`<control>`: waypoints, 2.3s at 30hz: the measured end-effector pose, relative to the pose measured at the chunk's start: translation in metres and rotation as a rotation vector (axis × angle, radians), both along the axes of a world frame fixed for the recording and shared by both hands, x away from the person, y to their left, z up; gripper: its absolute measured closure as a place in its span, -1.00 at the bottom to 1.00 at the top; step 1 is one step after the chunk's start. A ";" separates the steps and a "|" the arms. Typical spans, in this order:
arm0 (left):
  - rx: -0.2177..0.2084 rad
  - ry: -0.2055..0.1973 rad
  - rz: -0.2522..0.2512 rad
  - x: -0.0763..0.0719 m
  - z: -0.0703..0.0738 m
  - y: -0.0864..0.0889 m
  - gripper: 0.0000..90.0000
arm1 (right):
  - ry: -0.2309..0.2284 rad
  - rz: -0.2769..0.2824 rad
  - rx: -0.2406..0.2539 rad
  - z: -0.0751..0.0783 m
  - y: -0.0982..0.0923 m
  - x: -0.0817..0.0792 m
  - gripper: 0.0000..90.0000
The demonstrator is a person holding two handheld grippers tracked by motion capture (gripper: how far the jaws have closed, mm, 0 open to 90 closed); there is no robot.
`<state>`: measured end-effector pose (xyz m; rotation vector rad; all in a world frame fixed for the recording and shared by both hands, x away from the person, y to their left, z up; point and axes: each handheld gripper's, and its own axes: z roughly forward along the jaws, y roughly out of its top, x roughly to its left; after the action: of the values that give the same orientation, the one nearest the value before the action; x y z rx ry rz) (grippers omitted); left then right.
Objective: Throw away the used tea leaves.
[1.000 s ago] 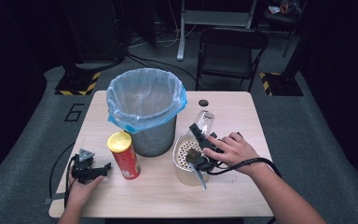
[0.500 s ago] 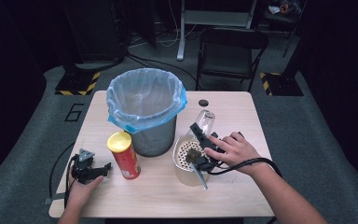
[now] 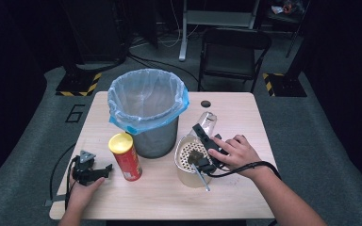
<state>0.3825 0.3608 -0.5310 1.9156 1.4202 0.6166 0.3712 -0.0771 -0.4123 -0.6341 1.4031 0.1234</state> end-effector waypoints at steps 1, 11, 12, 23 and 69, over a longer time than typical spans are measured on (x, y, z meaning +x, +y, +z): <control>0.000 0.000 0.000 0.000 0.000 0.000 -0.69 | 0.004 0.001 0.019 0.000 0.000 0.000 -0.17; 0.000 0.000 0.000 0.000 0.000 0.000 -0.69 | 0.139 0.020 0.269 -0.003 -0.005 -0.001 -0.18; 0.000 0.000 0.000 0.000 0.000 0.000 -0.69 | 0.161 0.025 0.294 -0.002 -0.006 0.000 -0.18; 0.000 -0.001 0.001 0.000 0.000 0.000 -0.69 | 0.402 0.072 0.677 0.010 -0.018 0.006 -0.19; 0.000 0.000 0.001 0.000 0.000 0.000 -0.69 | 1.369 0.101 1.354 0.062 -0.049 0.040 -0.18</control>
<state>0.3825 0.3608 -0.5311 1.9150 1.4208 0.6172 0.4110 -0.1261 -0.3507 0.7125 2.0518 1.6631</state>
